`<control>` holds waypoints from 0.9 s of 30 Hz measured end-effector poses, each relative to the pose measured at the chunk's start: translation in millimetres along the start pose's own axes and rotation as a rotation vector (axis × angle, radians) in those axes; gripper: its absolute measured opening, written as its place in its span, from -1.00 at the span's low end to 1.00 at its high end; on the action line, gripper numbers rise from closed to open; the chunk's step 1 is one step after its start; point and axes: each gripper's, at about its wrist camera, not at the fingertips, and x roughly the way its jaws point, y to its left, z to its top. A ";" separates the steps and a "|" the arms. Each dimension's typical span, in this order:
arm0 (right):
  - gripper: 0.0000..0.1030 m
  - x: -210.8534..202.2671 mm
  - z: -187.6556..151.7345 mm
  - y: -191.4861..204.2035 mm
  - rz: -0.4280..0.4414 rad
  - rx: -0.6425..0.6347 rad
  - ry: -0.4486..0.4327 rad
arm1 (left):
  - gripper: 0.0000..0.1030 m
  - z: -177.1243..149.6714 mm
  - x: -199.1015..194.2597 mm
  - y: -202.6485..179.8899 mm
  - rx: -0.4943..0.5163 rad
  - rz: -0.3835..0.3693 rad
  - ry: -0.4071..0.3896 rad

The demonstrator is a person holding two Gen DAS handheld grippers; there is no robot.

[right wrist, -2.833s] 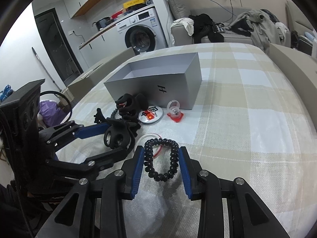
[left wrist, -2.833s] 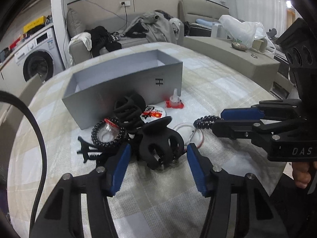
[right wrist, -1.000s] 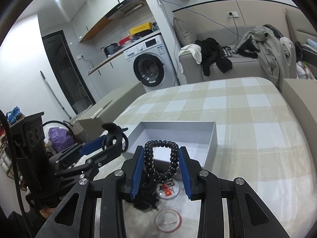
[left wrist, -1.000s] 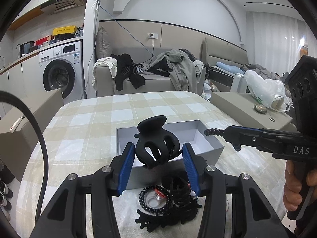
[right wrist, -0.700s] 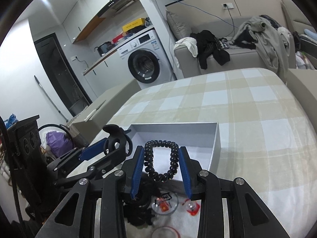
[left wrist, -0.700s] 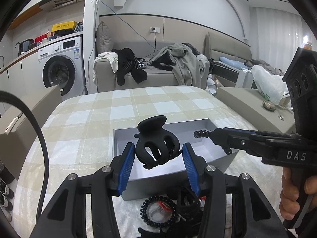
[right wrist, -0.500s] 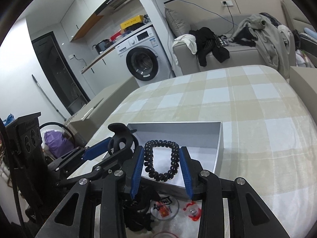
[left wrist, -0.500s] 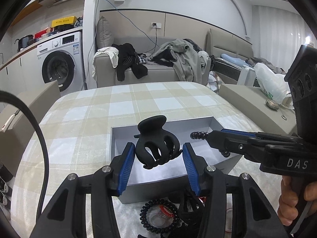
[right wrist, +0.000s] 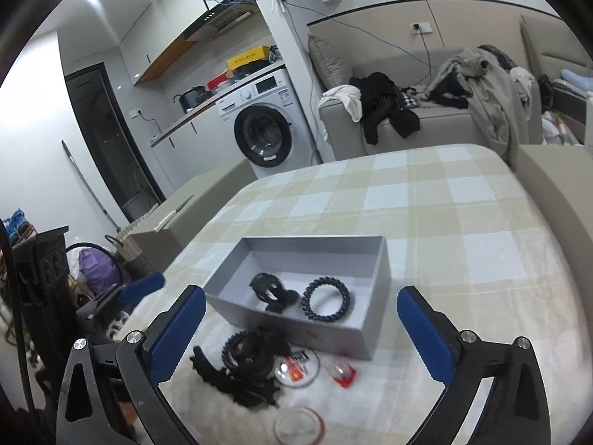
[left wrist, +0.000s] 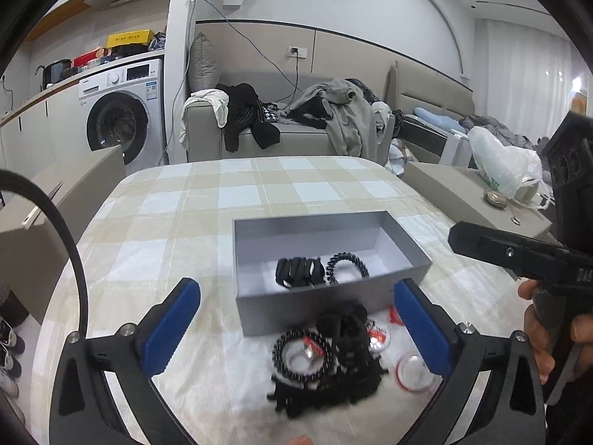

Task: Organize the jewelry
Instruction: 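Move the right gripper to the red-based clear ring holder and grasp it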

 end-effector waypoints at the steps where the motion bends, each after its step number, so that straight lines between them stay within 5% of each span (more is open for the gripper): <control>1: 1.00 -2.9 -4.8 -1.2 -0.008 0.002 0.004 | 0.98 -4.5 -3.7 1.1 -0.003 -0.003 0.000; 10: 1.00 13.2 -35.3 -4.4 -0.041 -0.015 0.106 | 0.98 -26.1 3.6 2.8 -0.011 0.025 0.021; 27: 1.00 26.9 -53.5 -1.6 -0.024 -0.057 0.167 | 0.98 -43.6 11.8 1.1 0.017 0.036 0.063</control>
